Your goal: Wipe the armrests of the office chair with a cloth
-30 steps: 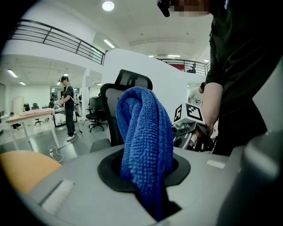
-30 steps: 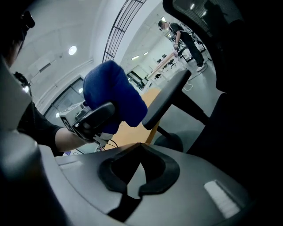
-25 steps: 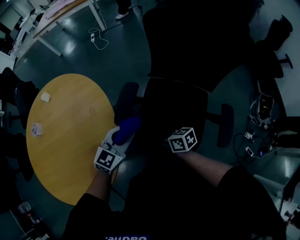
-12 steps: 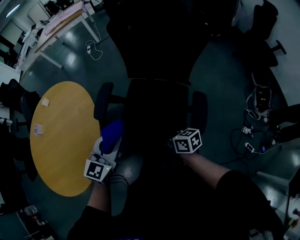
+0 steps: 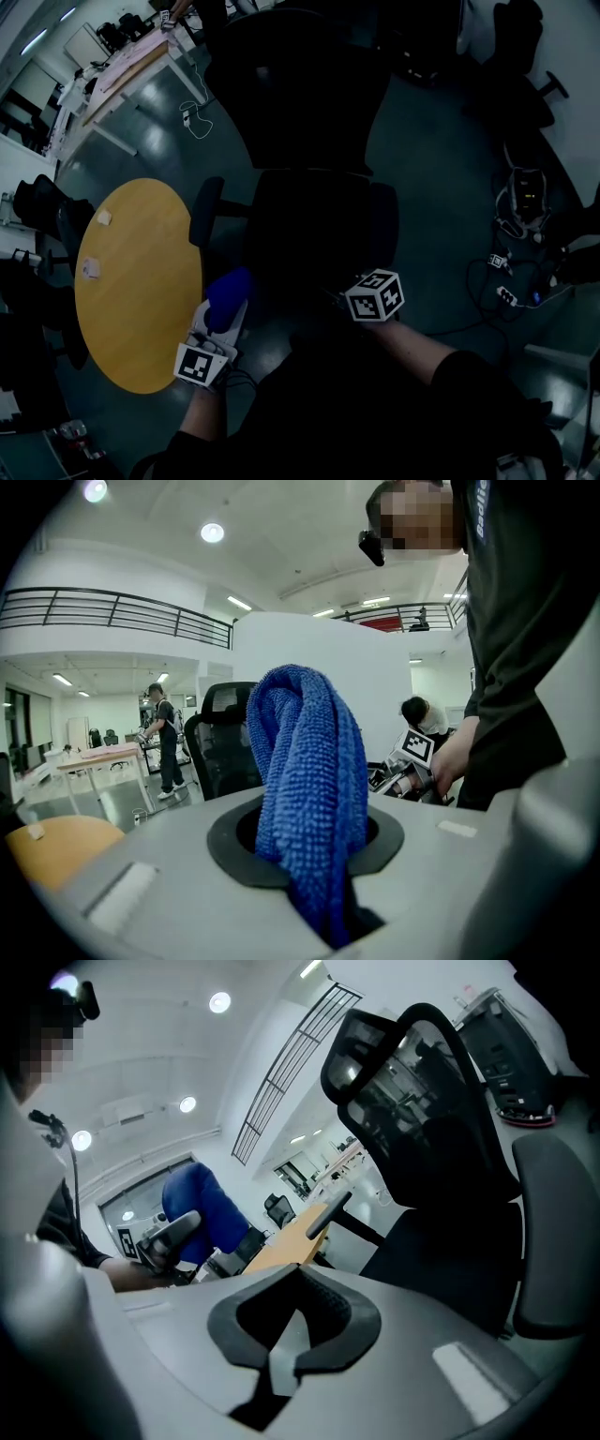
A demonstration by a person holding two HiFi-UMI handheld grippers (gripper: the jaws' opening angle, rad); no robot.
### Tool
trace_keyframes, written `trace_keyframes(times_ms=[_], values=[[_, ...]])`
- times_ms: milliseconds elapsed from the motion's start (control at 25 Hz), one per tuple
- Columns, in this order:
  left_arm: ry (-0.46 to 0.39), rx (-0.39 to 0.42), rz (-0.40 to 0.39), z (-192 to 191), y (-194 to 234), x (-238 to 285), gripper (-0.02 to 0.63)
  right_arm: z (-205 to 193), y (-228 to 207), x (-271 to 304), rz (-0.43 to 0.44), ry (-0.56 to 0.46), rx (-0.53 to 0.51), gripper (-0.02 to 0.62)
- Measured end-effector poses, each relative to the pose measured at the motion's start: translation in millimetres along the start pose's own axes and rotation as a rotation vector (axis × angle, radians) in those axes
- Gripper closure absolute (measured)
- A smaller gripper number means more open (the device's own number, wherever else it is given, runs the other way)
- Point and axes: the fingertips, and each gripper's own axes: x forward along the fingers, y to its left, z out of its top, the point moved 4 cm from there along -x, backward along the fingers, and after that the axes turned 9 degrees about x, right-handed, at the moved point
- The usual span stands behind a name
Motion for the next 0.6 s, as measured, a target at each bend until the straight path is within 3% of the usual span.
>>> trace_keyframes(times_ms=[360,600], values=[[-0.104,-0.03,-0.095,-8,-12,-7,0.497,-14,25,-18,-0.101,-0.07,-0.07,0.591],[-0.181,-0.083,-0.18,-17,-23,-53,0.497,-46,79,-5,-0.146,-0.151,-0.09,0.591]])
